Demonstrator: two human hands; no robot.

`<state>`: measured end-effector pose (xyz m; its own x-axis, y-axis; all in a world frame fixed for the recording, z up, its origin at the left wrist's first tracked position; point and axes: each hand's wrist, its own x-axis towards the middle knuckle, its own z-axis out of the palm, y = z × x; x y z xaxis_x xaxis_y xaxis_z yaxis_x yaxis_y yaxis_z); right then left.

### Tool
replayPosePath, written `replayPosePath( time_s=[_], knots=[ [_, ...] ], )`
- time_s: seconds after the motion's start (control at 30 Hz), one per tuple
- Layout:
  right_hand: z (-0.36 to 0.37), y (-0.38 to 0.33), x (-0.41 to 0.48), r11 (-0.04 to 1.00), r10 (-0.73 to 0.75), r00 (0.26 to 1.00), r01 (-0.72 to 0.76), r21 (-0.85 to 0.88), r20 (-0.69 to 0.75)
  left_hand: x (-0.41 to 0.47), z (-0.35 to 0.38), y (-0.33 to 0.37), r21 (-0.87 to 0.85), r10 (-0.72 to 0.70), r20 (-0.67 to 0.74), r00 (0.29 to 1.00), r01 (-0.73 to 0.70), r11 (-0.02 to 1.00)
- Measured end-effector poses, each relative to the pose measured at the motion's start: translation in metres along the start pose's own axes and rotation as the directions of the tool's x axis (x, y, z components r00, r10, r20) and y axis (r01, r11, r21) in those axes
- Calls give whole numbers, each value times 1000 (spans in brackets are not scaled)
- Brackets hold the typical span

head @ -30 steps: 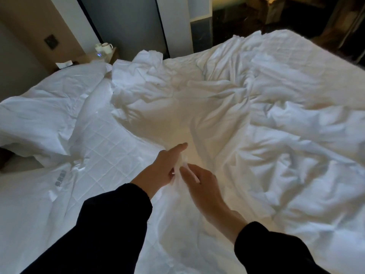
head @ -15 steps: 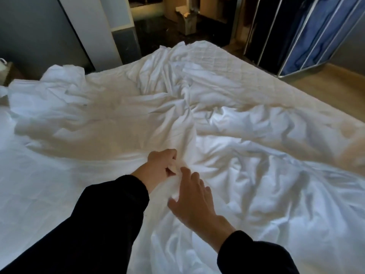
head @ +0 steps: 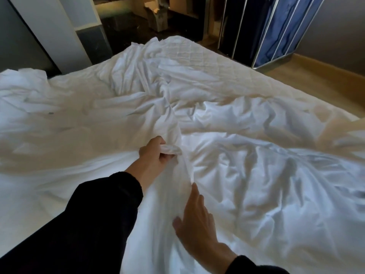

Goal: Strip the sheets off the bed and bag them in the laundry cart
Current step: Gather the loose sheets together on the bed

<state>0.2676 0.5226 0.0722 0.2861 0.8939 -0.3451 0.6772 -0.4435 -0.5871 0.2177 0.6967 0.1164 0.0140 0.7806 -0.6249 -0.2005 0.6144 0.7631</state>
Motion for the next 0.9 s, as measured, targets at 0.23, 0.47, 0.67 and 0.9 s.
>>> replayPosePath(
  time_s=[0.23,0.47,0.67,0.9],
  knots=[
    [-81,44,99,986,84,926,-131,-104,-369,41,29,38,-212,73,147,986,-41,976],
    [-85,85,139,938,281,911,-328,-115,-303,45,17,-47,322,-7,289,957,-91,942],
    [-46,109,120,852,176,919,-321,-413,-352,45,21,-103,778,99,543,834,-544,314],
    [-123,119,177,840,-62,871,-218,-496,-487,46,27,-114,746,67,651,756,-622,-238]
  ],
)
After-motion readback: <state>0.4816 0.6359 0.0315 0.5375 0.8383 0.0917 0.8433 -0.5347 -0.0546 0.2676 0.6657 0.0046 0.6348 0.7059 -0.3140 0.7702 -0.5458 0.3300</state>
